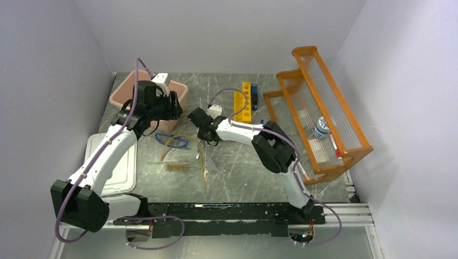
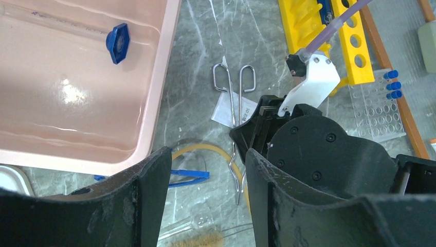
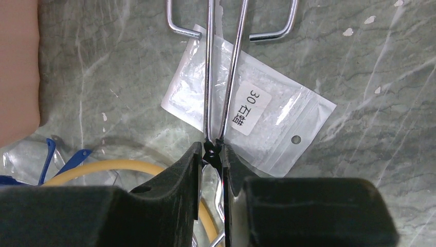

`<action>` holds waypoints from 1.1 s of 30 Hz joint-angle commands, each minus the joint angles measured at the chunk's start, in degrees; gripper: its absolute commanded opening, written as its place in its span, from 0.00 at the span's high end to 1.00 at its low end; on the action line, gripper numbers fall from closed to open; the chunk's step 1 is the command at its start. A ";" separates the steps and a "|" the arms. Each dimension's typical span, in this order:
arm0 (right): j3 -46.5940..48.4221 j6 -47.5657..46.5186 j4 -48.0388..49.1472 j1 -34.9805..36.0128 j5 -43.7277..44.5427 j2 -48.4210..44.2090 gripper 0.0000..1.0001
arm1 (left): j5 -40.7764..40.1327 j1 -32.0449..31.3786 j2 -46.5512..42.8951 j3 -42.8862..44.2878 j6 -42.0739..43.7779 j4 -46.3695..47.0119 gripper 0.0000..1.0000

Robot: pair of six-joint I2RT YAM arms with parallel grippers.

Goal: Organize the chemistry lab equipment

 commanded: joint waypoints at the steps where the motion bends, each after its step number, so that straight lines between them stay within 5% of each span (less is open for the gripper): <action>1: -4.37 -3.32 -2.08 -0.29 3.16 -1.06 0.91 | 1.04 -0.48 -0.75 -1.13 -1.88 1.10 0.41; 12: -18.67 -9.51 15.51 -2.34 -3.67 -20.13 1.00 | 18.29 -0.48 6.72 -3.41 -12.47 5.43 0.35; 23: -29.74 -13.90 29.32 -6.54 -16.65 -28.41 1.00 | 31.03 -0.79 18.18 -1.52 -21.09 11.24 0.36; 33: -37.50 -11.22 40.95 -8.59 -24.86 -33.78 1.00 | 26.71 -4.39 20.36 -5.05 -31.62 16.02 0.33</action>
